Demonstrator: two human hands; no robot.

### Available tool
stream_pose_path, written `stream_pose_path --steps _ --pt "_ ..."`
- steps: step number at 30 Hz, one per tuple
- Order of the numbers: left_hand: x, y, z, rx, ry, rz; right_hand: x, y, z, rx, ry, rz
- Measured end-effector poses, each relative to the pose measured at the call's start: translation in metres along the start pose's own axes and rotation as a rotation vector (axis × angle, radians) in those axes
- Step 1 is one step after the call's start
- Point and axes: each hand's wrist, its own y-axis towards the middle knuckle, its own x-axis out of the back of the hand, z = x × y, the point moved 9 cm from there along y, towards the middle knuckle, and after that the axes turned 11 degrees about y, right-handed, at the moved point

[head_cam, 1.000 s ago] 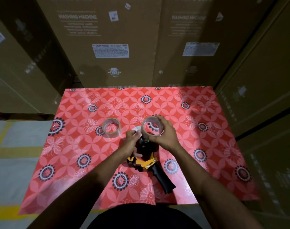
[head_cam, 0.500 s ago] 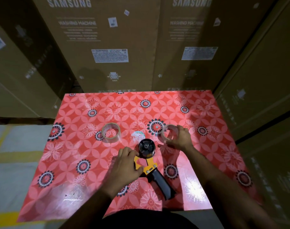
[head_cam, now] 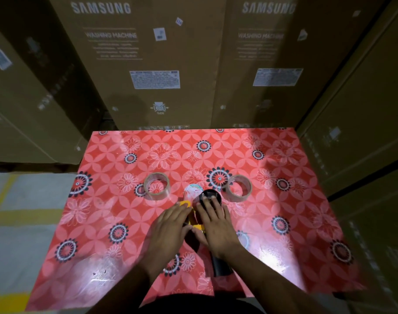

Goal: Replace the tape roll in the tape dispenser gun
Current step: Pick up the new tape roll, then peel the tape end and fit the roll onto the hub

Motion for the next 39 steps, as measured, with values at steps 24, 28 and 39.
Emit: stream_pose_path --steps 24,28,39 --pt "0.018 0.051 0.102 0.157 0.008 0.086 0.048 0.018 0.006 -0.136 0.323 -0.205" --pt "0.057 0.014 0.067 0.287 -0.844 0.027 0.079 0.015 0.036 -0.088 0.751 -0.321" --pt "0.109 -0.028 0.023 0.465 -1.173 -0.183 0.12 -0.005 0.079 0.058 1.07 -0.24"
